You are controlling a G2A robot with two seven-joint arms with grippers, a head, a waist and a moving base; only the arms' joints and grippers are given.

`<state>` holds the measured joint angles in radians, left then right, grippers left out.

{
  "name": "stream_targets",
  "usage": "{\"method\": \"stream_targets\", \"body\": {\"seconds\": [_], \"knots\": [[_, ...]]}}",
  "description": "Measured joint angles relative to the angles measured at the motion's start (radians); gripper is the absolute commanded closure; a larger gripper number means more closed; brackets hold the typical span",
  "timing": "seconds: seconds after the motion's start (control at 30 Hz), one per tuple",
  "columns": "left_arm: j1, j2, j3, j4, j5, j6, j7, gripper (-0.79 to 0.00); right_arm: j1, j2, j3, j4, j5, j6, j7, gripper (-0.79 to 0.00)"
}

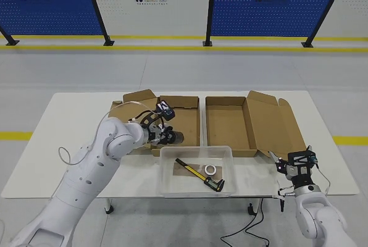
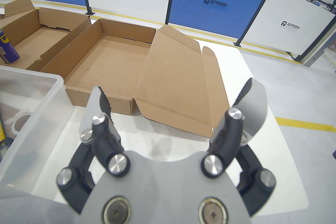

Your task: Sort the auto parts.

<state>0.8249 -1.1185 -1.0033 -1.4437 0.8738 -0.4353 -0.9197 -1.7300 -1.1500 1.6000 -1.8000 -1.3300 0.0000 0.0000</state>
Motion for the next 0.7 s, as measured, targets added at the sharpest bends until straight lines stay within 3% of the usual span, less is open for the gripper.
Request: {"method": "stream_targets", "body": {"seconds": [0.33, 0.7], "knots": [[0.038, 0.008, -0.031, 0.042, 0.013, 0.068, 0.004, 0.0, 0.0, 0.0, 0.0, 0.0, 0.0, 0.0, 0.0, -0.785], [0.013, 0.002, -0.02, 0.067, 0.01, 0.107, -0.014, 0.0, 0.0, 0.0, 0.0, 0.0, 0.0, 0.0, 0.0, -0.785]]}}
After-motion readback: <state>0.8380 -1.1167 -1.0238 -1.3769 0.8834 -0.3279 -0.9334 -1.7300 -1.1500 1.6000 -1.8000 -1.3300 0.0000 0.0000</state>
